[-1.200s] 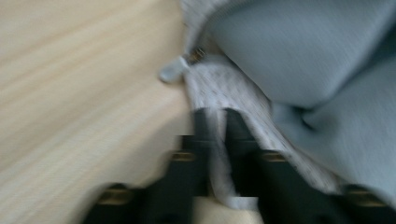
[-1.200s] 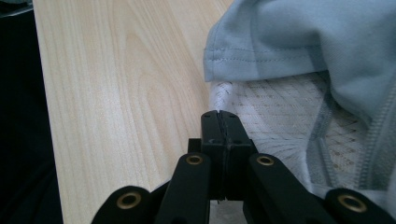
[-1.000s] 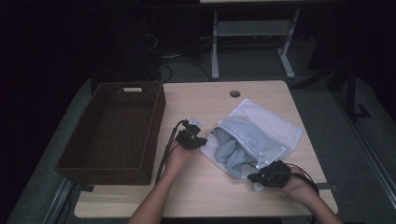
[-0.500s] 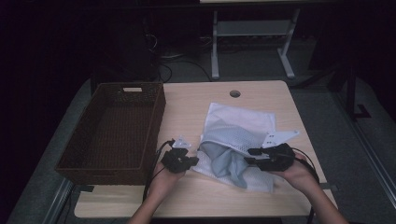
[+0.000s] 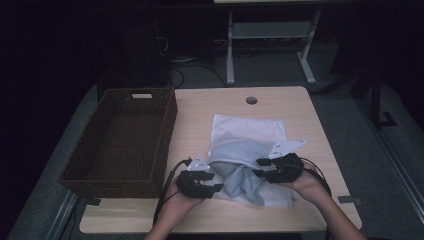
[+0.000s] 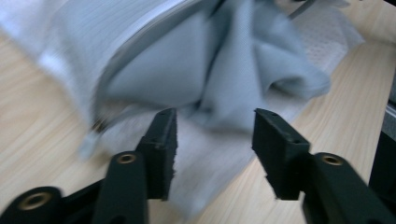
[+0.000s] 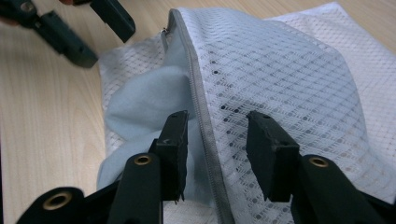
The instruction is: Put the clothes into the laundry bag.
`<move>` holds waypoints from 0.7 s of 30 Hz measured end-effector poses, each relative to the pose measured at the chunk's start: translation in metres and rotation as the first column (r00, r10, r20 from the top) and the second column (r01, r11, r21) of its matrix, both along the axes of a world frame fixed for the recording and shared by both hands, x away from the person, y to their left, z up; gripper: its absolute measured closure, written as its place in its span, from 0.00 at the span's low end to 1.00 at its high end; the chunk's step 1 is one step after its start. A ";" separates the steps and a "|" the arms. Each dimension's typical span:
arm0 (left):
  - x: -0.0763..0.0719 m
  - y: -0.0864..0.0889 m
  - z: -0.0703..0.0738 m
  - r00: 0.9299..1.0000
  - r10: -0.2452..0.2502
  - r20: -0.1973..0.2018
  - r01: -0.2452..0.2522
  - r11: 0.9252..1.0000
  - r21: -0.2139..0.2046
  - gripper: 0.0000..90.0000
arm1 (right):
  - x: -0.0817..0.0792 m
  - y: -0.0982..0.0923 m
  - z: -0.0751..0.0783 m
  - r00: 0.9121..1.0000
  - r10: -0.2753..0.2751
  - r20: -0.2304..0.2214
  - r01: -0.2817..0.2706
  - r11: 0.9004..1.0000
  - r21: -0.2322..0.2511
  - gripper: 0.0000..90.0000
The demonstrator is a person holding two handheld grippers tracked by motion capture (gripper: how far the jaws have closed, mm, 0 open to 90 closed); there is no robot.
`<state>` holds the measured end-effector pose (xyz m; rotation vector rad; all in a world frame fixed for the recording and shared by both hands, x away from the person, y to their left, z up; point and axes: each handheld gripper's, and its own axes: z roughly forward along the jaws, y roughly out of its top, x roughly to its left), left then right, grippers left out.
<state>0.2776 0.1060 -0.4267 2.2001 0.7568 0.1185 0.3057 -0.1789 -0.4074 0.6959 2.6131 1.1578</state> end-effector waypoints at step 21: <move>0.012 -0.038 -0.018 0.998 -0.044 0.053 0.041 0.998 0.056 0.90 | 0.000 -0.002 0.010 0.998 -0.015 0.062 0.013 0.999 0.045 0.98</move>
